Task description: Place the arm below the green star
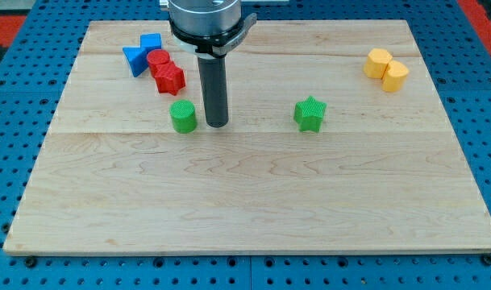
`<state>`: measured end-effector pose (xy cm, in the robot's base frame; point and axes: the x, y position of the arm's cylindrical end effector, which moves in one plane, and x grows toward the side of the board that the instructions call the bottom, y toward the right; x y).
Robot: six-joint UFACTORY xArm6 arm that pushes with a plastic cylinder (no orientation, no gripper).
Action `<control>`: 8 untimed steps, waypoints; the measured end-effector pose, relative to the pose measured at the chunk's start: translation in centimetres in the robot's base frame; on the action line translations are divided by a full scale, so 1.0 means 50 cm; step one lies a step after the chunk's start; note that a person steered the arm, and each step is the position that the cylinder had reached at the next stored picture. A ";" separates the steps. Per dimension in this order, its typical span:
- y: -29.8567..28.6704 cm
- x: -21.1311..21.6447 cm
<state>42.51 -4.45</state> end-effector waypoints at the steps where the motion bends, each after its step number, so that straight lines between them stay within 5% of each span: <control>1: -0.001 0.000; 5: -0.002 0.119; 8: -0.071 -0.003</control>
